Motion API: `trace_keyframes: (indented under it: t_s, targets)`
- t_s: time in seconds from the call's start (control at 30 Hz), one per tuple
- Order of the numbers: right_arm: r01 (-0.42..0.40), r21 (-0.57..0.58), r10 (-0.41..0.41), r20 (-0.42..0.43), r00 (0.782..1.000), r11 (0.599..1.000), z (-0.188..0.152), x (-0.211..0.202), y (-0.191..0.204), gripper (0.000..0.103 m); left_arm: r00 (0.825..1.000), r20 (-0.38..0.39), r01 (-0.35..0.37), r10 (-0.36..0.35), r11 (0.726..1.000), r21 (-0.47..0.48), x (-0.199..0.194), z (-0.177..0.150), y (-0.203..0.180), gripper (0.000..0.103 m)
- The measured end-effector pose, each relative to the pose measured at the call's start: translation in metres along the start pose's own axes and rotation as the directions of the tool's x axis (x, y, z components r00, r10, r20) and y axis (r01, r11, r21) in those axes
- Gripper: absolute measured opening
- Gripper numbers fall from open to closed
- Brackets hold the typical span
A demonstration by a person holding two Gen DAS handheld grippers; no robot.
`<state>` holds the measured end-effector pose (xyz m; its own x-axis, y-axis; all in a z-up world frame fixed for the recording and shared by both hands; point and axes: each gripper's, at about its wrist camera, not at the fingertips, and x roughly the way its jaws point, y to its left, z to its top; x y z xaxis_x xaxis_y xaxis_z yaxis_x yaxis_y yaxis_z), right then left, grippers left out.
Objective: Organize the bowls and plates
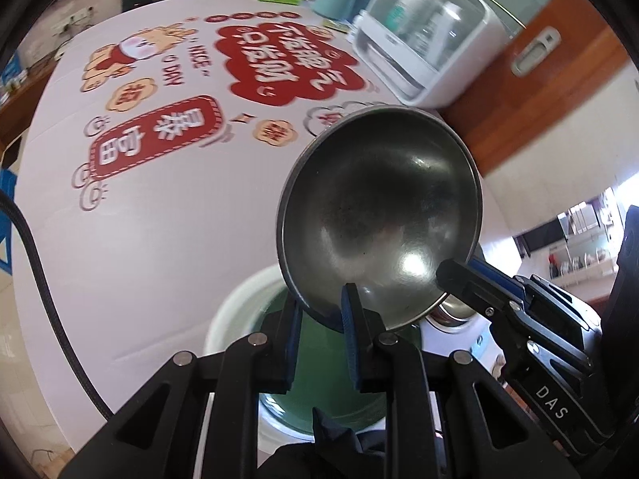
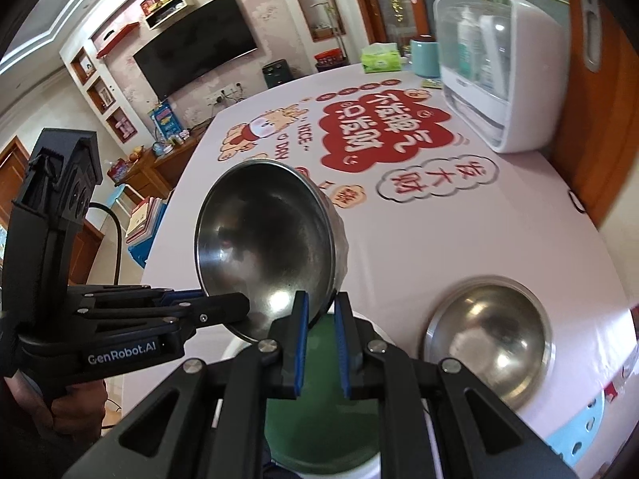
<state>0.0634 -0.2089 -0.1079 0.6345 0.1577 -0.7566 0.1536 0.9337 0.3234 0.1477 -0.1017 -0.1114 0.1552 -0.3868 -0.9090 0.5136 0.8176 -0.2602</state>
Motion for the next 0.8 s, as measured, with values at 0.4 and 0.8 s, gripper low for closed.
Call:
trace_keyframes:
  t_s: [0.4,0.8]
  targets:
    - [0.067,0.058,-0.062,-0.077,0.995,0.996,-0.02,-0.027,-0.058,0.013,0.995,-0.092,0.056,-0.05,0.996,0.063,0.029,-0.01,-0.064,0.019]
    - [0.159,0.091,-0.138,-0.196,0.971,0.983,-0.034,-0.033,-0.105,0.013,0.978,-0.191,0.105,-0.087,0.991,0.089,0.07,-0.016,-0.112,0.019]
